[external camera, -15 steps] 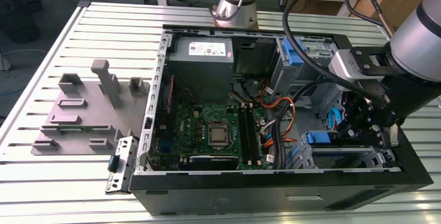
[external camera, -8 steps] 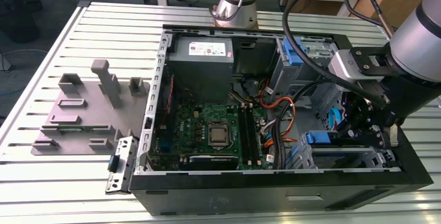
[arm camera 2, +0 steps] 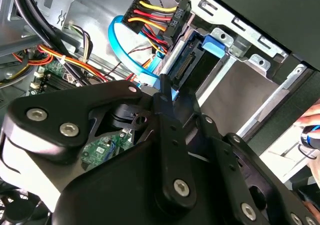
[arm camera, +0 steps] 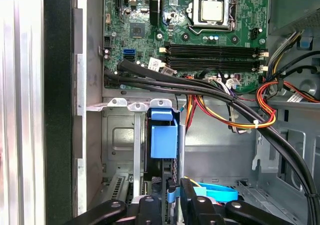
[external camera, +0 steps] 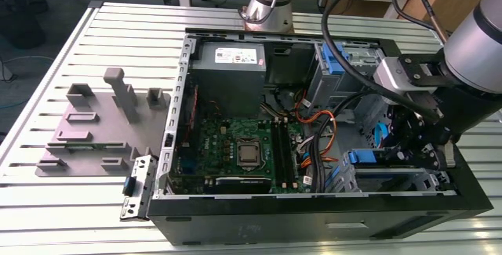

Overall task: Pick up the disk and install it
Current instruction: 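Insert the first disk wire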

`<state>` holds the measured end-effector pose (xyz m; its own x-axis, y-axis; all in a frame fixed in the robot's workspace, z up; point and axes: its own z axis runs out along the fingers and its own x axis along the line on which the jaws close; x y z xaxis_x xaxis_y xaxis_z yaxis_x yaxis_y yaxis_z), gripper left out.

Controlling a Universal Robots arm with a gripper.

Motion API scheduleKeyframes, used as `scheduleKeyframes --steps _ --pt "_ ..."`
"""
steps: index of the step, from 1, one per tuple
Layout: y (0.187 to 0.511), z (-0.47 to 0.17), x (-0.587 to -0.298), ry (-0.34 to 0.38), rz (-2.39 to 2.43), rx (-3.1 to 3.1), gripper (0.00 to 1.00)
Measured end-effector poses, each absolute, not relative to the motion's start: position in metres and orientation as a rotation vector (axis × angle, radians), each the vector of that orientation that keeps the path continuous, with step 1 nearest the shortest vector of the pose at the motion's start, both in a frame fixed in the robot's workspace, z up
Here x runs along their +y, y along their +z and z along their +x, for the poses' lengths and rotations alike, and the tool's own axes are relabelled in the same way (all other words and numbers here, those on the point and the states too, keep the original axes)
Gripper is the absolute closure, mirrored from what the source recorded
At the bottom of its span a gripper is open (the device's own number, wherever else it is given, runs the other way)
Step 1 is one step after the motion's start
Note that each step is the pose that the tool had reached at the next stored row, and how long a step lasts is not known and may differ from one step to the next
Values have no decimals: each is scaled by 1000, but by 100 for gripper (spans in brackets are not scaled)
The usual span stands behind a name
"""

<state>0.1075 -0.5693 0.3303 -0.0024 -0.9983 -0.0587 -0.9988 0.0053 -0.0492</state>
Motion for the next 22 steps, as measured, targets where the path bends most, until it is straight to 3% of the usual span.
scheduleKeyframes --steps 22 --pt "352 108 -569 30 -2167 2178 71"
